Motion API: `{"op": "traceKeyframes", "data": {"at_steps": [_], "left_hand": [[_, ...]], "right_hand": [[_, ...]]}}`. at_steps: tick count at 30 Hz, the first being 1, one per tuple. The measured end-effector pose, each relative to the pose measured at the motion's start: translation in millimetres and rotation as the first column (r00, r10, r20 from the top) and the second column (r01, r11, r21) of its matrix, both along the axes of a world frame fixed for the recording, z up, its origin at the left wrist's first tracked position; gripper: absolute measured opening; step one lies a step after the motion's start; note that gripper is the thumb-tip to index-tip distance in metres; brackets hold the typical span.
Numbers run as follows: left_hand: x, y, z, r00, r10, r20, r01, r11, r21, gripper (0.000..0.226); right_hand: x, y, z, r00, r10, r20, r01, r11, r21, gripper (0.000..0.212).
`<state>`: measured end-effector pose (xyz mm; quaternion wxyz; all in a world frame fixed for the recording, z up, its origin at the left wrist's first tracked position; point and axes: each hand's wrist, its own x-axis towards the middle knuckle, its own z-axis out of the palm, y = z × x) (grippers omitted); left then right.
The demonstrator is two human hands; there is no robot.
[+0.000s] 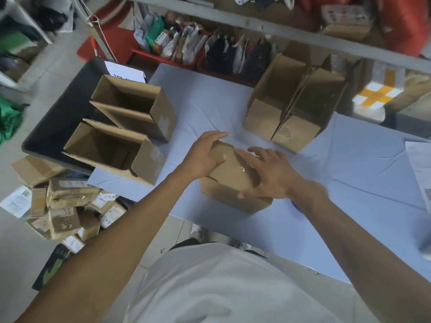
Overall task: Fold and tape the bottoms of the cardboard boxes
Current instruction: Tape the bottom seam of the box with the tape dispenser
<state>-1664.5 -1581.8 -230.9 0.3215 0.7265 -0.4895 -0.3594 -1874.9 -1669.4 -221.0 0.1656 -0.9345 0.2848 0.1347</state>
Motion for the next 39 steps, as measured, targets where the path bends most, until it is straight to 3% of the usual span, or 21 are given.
{"op": "traceKeyframes", "data": {"at_steps": [3, 5, 7, 9, 10, 12, 13, 15, 19, 23, 27, 30, 36, 39], "left_hand": [[-1, 3, 0, 0.935, 0.19, -0.298, -0.201, 0.98, -0.005, 0.06], [0, 3, -3, 0.89, 0.324, -0.321, -0.317, 0.946, 0.075, 0.076], [2, 5, -7, 0.862, 0.434, -0.261, -0.378, 0.894, 0.239, 0.1], [3, 7, -18, 0.786, 0.5, -0.364, -0.388, 0.857, 0.338, 0.11], [2, 7, -23, 0.73, 0.498, -0.469, -0.37, 0.864, 0.341, 0.103], [-2, 6, -28, 0.679, 0.458, -0.573, -0.355, 0.889, 0.289, 0.062], [-2, 4, -27, 0.703, 0.446, -0.554, -0.369, 0.895, 0.251, 0.044], [3, 0, -21, 0.744, 0.426, -0.515, -0.402, 0.901, 0.165, 0.036], [33, -21, 17, 0.842, 0.343, -0.417, -0.389, 0.921, -0.027, 0.056], [89, -63, 80, 0.891, 0.324, -0.319, -0.407, 0.881, -0.241, 0.046], [159, -102, 112, 0.928, 0.346, -0.14, -0.371, 0.894, -0.25, 0.061], [196, -125, 111, 0.95, 0.309, -0.043, -0.311, 0.924, -0.225, 0.073], [249, -168, 69, 0.965, 0.255, -0.06, -0.262, 0.94, -0.218, 0.082], [267, -185, 51, 0.961, 0.268, -0.064, -0.275, 0.943, -0.189, 0.073]], "right_hand": [[3, 5, 2, 0.988, -0.113, 0.101, 0.109, 0.993, 0.051, 0.106], [-3, 0, 1, 0.93, -0.277, 0.241, 0.257, 0.96, 0.111, 0.094], [-11, -6, 0, 0.766, -0.508, 0.394, 0.398, 0.856, 0.331, 0.08], [-17, -8, -4, 0.519, -0.752, 0.407, 0.4, 0.634, 0.662, 0.068], [-18, -9, -9, 0.44, -0.823, 0.36, 0.372, 0.532, 0.761, 0.065], [-17, -11, -18, 0.42, -0.865, 0.274, 0.373, 0.439, 0.817, 0.066], [-16, -12, -24, 0.448, -0.857, 0.253, 0.397, 0.445, 0.803, 0.068], [-8, -15, -25, 0.501, -0.823, 0.267, 0.449, 0.511, 0.733, 0.068], [25, -30, 16, 0.484, -0.764, 0.426, 0.409, 0.628, 0.662, 0.055], [74, -74, 72, 0.522, -0.604, 0.602, 0.309, 0.792, 0.526, 0.072], [140, -114, 86, 0.613, -0.487, 0.623, 0.33, 0.873, 0.358, 0.069], [184, -140, 75, 0.663, -0.471, 0.581, 0.407, 0.879, 0.249, 0.058], [239, -177, 39, 0.517, -0.61, 0.6, 0.535, 0.778, 0.329, 0.044], [251, -186, 20, 0.541, -0.564, 0.623, 0.536, 0.803, 0.261, 0.044]]}}
